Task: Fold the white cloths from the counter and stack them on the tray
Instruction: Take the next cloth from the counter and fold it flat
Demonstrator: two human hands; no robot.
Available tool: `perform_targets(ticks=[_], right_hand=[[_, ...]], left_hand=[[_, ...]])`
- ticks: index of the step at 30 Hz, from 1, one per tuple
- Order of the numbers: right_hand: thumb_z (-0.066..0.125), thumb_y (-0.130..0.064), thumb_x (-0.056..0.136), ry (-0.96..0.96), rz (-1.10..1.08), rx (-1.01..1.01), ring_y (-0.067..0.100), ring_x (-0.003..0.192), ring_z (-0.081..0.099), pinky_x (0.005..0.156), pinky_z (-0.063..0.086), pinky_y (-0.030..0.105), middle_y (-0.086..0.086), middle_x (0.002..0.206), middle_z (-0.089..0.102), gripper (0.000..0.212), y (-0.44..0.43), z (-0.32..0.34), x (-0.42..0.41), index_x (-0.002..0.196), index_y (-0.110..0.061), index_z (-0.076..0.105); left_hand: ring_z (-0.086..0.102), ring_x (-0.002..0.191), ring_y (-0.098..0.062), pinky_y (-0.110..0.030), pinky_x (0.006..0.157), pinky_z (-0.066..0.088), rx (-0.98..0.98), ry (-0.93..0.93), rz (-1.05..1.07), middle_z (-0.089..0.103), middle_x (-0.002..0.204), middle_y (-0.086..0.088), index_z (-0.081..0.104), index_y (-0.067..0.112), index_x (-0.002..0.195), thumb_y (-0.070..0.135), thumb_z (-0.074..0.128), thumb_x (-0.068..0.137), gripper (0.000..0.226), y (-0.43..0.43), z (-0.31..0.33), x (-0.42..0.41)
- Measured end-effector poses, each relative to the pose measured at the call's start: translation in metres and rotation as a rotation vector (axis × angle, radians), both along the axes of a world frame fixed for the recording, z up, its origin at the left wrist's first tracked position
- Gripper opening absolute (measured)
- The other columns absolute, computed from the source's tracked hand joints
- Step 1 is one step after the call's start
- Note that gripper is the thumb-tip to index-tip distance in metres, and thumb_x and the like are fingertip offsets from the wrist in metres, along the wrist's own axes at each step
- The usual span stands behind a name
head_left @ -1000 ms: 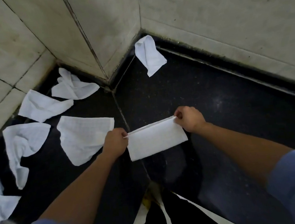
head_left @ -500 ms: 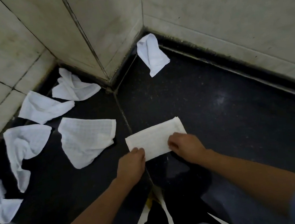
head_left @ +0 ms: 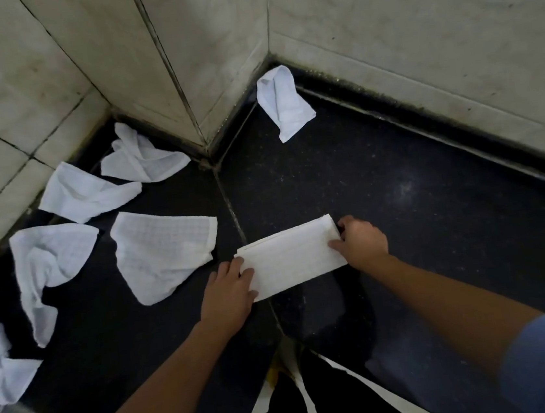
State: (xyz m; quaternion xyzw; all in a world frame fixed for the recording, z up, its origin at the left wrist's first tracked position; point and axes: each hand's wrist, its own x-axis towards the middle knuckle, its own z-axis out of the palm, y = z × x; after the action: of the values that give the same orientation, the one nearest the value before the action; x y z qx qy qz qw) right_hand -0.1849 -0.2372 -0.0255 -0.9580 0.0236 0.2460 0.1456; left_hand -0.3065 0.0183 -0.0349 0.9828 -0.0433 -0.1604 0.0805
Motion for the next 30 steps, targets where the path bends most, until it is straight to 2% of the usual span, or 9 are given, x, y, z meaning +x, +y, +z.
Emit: perform_targets(ticks=[2, 5, 8, 12, 17, 21, 25, 28, 30], right_hand=[[0.067, -0.034, 0.082, 0.069, -0.121, 0.032, 0.024, 0.096, 0.063, 0.077, 0.051, 0.035, 0.003, 0.108, 0.065, 0.038, 0.008, 0.001, 0.004, 0.116, -0.021, 0.058], [0.066, -0.027, 0.083, 0.168, -0.249, 0.199, 0.023, 0.092, 0.062, 0.073, 0.048, 0.033, 0.007, 0.105, 0.066, 0.027, 0.012, 0.008, 0.009, 0.106, -0.014, 0.067], [0.068, -0.020, 0.081, 0.164, -0.359, 0.437, 0.020, 0.085, 0.058, 0.070, 0.049, 0.033, 0.008, 0.095, 0.065, 0.016, 0.019, 0.026, 0.010, 0.090, -0.007, 0.068], [0.070, -0.011, 0.077, 0.157, -0.300, 0.583, 0.016, 0.077, 0.059, 0.059, 0.047, 0.025, 0.002, 0.086, 0.062, 0.013, 0.055, 0.047, -0.006, 0.088, -0.012, 0.063], [0.072, -0.015, 0.076, 0.150, -0.080, 0.463, 0.017, 0.087, 0.060, 0.067, 0.046, 0.027, -0.001, 0.091, 0.061, 0.024, 0.113, 0.034, -0.039, 0.092, -0.022, 0.056], [0.071, -0.019, 0.078, 0.129, 0.057, 0.403, 0.016, 0.084, 0.058, 0.070, 0.043, 0.026, -0.005, 0.084, 0.057, 0.027, 0.144, 0.015, -0.061, 0.096, -0.022, 0.052], [0.075, -0.032, 0.079, 0.149, 0.204, 0.357, 0.014, 0.086, 0.056, 0.076, 0.046, 0.028, -0.005, 0.092, 0.057, 0.039, 0.145, 0.008, -0.067, 0.109, -0.019, 0.054], [0.062, -0.026, 0.090, -0.016, 0.326, 0.339, 0.018, 0.093, 0.061, 0.079, 0.048, 0.029, 0.000, 0.104, 0.063, 0.025, 0.124, 0.012, -0.061, 0.113, -0.016, 0.060], [0.054, -0.019, 0.094, -0.169, 0.513, 0.232, 0.021, 0.106, 0.057, 0.081, 0.048, 0.032, 0.003, 0.117, 0.061, 0.026, 0.108, 0.011, -0.055, 0.119, -0.015, 0.060]], left_hand=[[0.037, 0.127, -0.026, -0.040, 0.103, 0.034, 0.015, 0.025, -0.003, 0.035, 0.146, -0.004, 0.052, 0.019, 0.130, 0.038, 0.055, 0.090, 0.044, 0.000, 0.002, 0.003], [0.034, 0.129, -0.024, -0.038, 0.107, 0.031, -0.001, 0.034, 0.007, 0.034, 0.145, -0.003, 0.049, 0.019, 0.133, 0.037, 0.052, 0.092, 0.045, 0.002, 0.008, 0.002], [0.042, 0.120, -0.022, -0.035, 0.100, 0.036, -0.099, -0.018, 0.085, 0.046, 0.133, -0.003, 0.054, 0.018, 0.128, 0.033, 0.056, 0.090, 0.040, 0.008, 0.014, -0.008], [0.048, 0.109, -0.018, -0.031, 0.091, 0.041, -0.142, -0.030, 0.175, 0.054, 0.119, 0.000, 0.058, 0.020, 0.121, 0.033, 0.057, 0.089, 0.034, 0.026, 0.020, -0.026], [0.051, 0.105, -0.015, -0.029, 0.087, 0.045, -0.161, -0.045, 0.297, 0.056, 0.114, 0.003, 0.059, 0.022, 0.117, 0.032, 0.059, 0.089, 0.030, 0.044, 0.030, -0.045], [0.051, 0.102, -0.016, -0.028, 0.082, 0.044, -0.174, -0.039, 0.352, 0.056, 0.111, 0.001, 0.060, 0.020, 0.115, 0.030, 0.059, 0.089, 0.028, 0.052, 0.031, -0.060], [0.052, 0.101, -0.019, -0.031, 0.079, 0.045, -0.188, -0.029, 0.382, 0.056, 0.109, -0.001, 0.061, 0.018, 0.114, 0.028, 0.060, 0.088, 0.027, 0.056, 0.028, -0.066], [0.052, 0.099, -0.019, -0.031, 0.078, 0.047, -0.215, -0.083, 0.333, 0.056, 0.109, -0.002, 0.062, 0.016, 0.112, 0.026, 0.060, 0.089, 0.026, 0.051, 0.028, -0.056], [0.052, 0.104, -0.021, -0.033, 0.081, 0.048, -0.234, -0.130, 0.237, 0.055, 0.116, -0.003, 0.062, 0.014, 0.114, 0.025, 0.058, 0.089, 0.027, 0.037, 0.028, -0.044]])
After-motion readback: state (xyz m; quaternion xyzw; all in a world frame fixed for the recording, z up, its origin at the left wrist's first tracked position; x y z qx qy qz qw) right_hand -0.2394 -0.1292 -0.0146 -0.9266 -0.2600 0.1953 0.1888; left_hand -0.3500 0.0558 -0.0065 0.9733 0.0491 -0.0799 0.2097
